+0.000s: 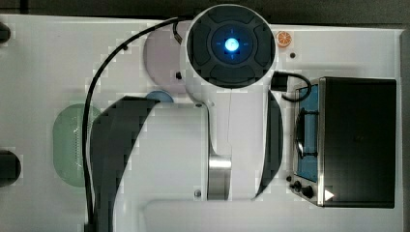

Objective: Flap open oven.

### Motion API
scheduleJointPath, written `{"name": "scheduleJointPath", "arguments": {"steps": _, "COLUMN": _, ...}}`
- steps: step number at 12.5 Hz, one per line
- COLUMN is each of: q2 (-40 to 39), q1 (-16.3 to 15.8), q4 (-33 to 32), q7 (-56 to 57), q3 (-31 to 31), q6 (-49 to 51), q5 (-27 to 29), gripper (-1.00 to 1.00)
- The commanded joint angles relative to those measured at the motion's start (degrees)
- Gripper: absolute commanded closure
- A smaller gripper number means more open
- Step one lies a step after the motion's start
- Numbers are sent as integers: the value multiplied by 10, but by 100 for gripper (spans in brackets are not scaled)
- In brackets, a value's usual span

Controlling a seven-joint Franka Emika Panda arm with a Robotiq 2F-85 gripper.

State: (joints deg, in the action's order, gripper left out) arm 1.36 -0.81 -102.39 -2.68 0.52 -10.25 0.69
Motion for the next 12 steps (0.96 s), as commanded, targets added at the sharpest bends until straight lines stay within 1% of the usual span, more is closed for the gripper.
{"name": "scheduleJointPath", "arguments": {"steps": 1, "q2": 165, "q1": 17, "q4": -70, "q7": 38, "q3": 7, "q6": 115, "q5": -22, "gripper": -59}}
{"name": "scheduleJointPath", "arguments": {"steps": 3, "q2": 165, "q1": 17, "q4": -70, "q7": 38, "q3": 7, "q6": 115, "q5": -22, "gripper": -100}}
{"name": "scheduleJointPath", "arguments": {"steps": 6, "q2": 165, "q1": 17, "q4": -70, "q7": 38, "q3": 7, "q6": 115, "q5": -22, "gripper": -100}}
{"name": "scheduleJointPath", "arguments": {"steps": 7, "q2": 165, "q1": 17, "q4": -70, "q7": 38, "q3": 7, "q6": 115, "q5": -22, "gripper": -89}}
{"name": "scheduleJointPath", "arguments": {"steps": 9, "q2": 165, "q1": 17, "q4": -70, "q7": 38, "q3": 7, "q6": 115, "q5": -22, "gripper": -38}}
{"name": "scheduleJointPath", "arguments": {"steps": 12, "q2": 165, "q1": 18, "q4": -76, "q7": 39, "q3": 10, "q6": 115, "q5": -22, "gripper": 32}}
